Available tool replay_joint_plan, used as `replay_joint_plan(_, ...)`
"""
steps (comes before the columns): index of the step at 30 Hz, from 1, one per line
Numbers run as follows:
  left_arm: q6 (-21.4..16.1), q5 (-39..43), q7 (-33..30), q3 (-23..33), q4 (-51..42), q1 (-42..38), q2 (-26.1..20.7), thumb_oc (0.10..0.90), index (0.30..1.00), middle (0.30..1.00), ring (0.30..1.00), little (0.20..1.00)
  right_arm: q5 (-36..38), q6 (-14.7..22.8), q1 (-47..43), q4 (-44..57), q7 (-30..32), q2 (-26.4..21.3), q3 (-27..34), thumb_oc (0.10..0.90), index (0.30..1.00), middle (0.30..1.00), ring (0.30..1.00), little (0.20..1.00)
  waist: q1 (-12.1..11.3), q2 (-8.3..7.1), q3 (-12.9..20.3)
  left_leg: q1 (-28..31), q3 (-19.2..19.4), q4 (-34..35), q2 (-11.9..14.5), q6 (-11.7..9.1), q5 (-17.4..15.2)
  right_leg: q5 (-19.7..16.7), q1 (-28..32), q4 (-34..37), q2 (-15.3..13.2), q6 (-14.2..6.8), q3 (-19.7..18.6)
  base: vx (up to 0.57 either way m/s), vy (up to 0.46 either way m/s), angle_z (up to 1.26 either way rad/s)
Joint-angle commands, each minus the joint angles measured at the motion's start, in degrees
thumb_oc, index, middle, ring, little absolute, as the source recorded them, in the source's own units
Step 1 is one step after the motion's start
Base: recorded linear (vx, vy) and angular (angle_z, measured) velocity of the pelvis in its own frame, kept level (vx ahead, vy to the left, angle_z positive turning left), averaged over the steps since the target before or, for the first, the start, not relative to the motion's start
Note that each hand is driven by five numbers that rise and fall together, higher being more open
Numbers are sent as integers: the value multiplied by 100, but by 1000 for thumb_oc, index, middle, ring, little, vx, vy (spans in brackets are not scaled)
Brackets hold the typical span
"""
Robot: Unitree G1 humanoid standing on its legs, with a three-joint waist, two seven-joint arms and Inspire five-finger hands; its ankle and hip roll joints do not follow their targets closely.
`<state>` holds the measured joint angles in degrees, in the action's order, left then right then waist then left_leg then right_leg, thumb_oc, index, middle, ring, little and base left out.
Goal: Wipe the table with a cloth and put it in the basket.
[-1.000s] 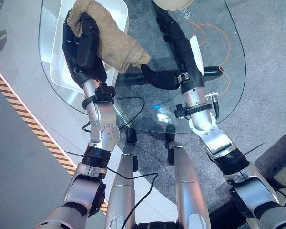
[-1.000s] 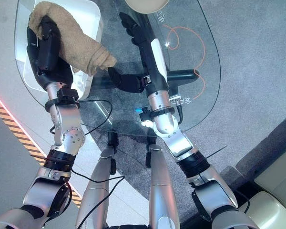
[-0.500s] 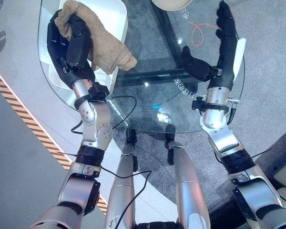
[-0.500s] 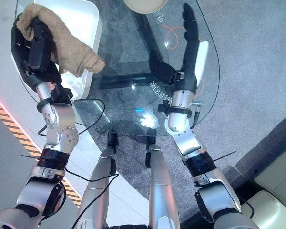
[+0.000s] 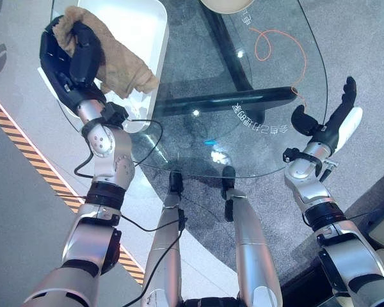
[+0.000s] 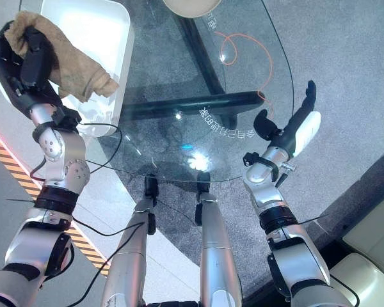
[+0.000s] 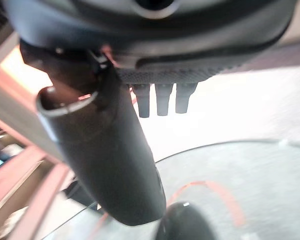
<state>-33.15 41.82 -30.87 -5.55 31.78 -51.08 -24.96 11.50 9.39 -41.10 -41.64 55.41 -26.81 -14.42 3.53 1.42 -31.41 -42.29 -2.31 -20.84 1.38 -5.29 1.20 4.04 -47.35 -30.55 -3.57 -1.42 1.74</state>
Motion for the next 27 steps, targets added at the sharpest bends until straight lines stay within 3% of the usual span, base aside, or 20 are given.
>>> replay_joint_plan(1,-754,-541,-220,-25,-216,-1096,-741,100,300,300,300,200,313,608,-250,-158,521,-435,134,800,900,900,900,900,24,5,161,119,448,-214,-303,316,-457,263,382,245,365,-31,125,0,0,0)
replay_joint_plan(14,-545,-340,-311,-562,583,-1862,-1220,100,300,300,300,200,837,1056,-247,-2185,34,-442,406,800,900,900,900,900,20,-63,161,81,421,-248,-261,346,-503,271,367,241,414,-33,180,-5,-27,-1)
replay_joint_plan(19,-534,-237,-222,-645,770,-1970,-1255,100,300,300,300,200,884,922,-275,-2604,-35,-390,429,800,900,900,900,900,9,-67,161,103,414,-232,-260,349,-500,253,389,265,418,-31,192,0,0,0)
replay_joint_plan(22,-478,-252,-205,-669,880,-2004,-1256,100,300,300,300,200,854,590,-250,-2823,-123,-353,442,800,900,900,900,900,5,-58,161,99,412,-238,-256,354,-502,251,380,254,418,-22,203,0,0,0)
replay_joint_plan(27,-358,-339,-325,-724,973,-2024,-1267,100,300,300,300,200,900,403,-176,-3026,-325,-324,450,800,900,900,900,900,13,-46,161,72,409,-193,-261,355,-438,191,353,305,421,-8,210,0,0,0)
